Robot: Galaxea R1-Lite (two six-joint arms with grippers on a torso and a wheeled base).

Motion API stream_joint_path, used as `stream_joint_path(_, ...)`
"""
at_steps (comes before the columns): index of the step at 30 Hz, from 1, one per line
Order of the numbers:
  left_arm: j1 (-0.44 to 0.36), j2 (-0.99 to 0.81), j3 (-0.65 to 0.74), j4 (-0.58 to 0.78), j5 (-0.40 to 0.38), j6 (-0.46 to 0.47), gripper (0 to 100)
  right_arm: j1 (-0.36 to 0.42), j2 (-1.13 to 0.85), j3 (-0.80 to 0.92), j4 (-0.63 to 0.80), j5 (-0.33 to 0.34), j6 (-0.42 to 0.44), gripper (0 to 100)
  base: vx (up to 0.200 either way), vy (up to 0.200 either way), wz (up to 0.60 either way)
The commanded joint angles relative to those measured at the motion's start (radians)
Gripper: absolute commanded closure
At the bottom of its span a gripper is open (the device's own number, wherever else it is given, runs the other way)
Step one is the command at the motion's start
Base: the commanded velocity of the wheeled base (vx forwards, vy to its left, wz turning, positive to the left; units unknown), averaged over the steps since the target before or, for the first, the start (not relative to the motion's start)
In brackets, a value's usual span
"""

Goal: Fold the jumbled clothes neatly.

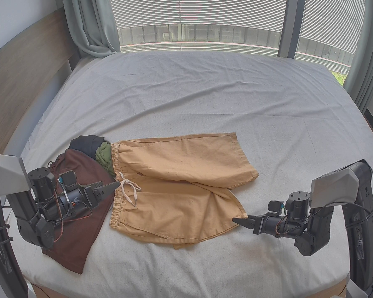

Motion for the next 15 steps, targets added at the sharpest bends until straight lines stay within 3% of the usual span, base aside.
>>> stream_joint_path(1,0.0,0.003,0.0,-0.001,0.0,0.001,0,-0.002,0.004,-0.007,-0.001,0.0,0.0,100,0.0,0.0,0.0)
stream_joint_path(9,-0.003,0.014,-0.002,-0.001,0.0,0.001,0,-0.019,-0.007,-0.009,0.0,-0.002,-0.006,100,0.0,0.0,0.0)
stream_joint_path(15,-0.008,0.02,-0.003,-0.001,0.0,0.002,0,-0.123,-0.015,-0.078,0.002,0.0,-0.017,100,0.0,0.0,0.0)
